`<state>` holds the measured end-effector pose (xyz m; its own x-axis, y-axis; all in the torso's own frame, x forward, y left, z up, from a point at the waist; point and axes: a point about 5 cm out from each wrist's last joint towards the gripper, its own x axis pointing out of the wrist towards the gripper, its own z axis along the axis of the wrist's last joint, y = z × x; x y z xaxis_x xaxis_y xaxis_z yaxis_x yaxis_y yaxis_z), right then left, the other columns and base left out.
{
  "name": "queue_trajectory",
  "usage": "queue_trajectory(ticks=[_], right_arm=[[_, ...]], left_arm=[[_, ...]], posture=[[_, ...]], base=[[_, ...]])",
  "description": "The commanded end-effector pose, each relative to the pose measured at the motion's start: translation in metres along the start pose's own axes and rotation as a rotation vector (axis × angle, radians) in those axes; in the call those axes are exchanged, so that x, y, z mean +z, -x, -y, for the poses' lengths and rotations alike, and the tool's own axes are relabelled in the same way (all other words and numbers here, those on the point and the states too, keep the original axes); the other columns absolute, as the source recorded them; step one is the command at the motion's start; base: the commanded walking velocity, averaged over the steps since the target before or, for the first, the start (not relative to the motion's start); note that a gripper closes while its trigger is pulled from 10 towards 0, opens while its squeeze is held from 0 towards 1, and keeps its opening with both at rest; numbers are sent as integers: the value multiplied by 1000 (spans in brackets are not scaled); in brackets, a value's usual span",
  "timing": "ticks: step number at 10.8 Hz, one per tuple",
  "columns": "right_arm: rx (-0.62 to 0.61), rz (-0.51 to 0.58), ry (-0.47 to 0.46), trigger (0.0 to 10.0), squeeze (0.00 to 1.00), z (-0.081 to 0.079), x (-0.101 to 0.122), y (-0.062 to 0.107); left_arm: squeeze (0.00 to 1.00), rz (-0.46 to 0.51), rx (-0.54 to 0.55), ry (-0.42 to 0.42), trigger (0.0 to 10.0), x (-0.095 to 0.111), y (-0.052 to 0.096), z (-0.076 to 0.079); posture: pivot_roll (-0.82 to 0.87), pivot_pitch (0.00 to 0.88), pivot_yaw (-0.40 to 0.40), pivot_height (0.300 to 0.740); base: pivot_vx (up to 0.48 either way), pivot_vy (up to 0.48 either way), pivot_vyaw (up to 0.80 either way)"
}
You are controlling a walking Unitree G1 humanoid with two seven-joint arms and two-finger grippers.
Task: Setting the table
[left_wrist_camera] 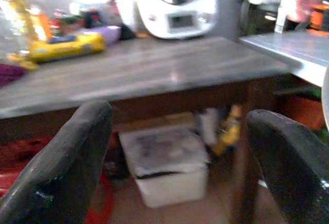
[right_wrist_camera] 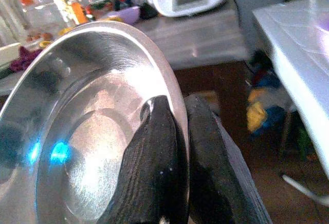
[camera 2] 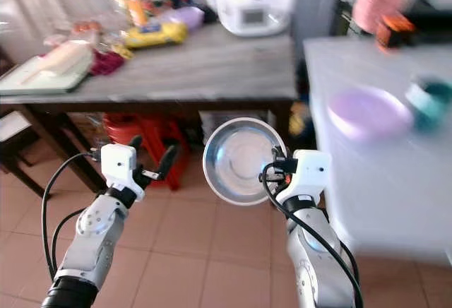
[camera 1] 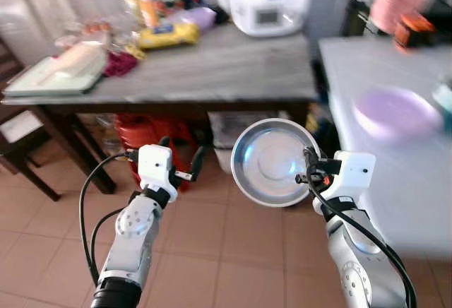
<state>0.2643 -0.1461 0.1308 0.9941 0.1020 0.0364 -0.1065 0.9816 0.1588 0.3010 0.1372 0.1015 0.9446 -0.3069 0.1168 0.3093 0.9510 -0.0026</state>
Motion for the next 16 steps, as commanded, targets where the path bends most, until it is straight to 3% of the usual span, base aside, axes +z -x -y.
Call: queue_trajectory(ticks=[1,4,16], right_arm=[[38,15,-13,10000,0,-11,2,-2],[42,19,-13,10000,0,-10,2,-2],[-16,69,38,10000,0,-2,13,-5]], left_arm=[[0,-14,61,-38,10000,-1,5,-17],[0,-15,64,-39,10000,-1,5,-16],[0,-34,40,-40,10000,-6,5,-11]], posture=[[-111,32,115,740],[-115,38,115,740],[-122,40,102,740]], base=[[428,0,563],[419,0,540],[378,0,0]])
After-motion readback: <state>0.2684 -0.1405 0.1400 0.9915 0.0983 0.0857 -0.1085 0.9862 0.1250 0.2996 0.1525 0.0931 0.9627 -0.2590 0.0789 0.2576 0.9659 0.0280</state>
